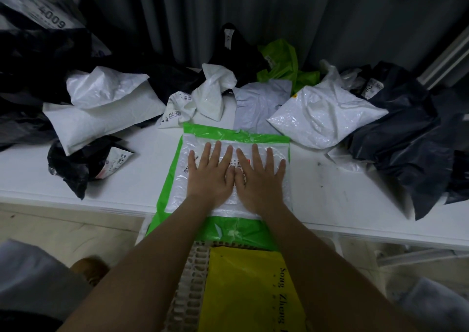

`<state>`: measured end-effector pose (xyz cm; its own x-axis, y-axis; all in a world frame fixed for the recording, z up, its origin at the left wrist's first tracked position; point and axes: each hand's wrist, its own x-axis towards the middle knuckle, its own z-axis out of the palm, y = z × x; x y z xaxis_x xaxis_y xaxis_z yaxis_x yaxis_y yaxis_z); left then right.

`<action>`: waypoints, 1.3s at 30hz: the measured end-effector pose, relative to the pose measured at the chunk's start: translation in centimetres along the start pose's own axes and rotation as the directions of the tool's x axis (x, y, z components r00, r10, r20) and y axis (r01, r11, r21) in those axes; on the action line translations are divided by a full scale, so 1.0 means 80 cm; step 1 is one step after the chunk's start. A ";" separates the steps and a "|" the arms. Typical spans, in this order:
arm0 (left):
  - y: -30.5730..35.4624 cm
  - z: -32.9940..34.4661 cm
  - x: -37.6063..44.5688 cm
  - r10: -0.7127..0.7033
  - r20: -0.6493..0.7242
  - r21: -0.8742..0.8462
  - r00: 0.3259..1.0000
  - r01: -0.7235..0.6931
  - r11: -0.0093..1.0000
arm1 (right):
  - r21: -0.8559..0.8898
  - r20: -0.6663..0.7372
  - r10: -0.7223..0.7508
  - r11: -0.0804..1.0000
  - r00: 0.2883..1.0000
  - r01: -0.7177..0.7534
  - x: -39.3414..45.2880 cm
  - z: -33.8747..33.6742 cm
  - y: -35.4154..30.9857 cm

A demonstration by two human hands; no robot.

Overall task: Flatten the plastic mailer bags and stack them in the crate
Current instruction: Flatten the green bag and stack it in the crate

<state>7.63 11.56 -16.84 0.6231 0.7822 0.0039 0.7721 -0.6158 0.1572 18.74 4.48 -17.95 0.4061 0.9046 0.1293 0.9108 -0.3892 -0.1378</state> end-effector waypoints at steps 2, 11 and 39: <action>0.000 0.000 0.000 0.001 0.003 0.001 1.000 -0.001 1.000 | 0.014 0.008 0.002 1.000 1.000 -0.002 0.000 -0.002 -0.001; 0.000 -0.003 0.001 -0.009 0.037 -0.010 0.999 0.010 1.000 | 0.024 0.018 0.011 1.000 1.000 -0.012 0.000 -0.002 -0.001; 0.001 -0.005 -0.001 -0.056 0.043 -0.042 0.997 0.058 0.997 | 0.034 0.061 -0.064 0.997 0.996 0.062 -0.026 -0.011 0.021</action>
<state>7.60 11.45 -16.42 0.5835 0.8107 -0.0478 0.8010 -0.5649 0.1982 19.53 1.80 -17.59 0.3415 0.9367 0.0775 0.9312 -0.3261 -0.1628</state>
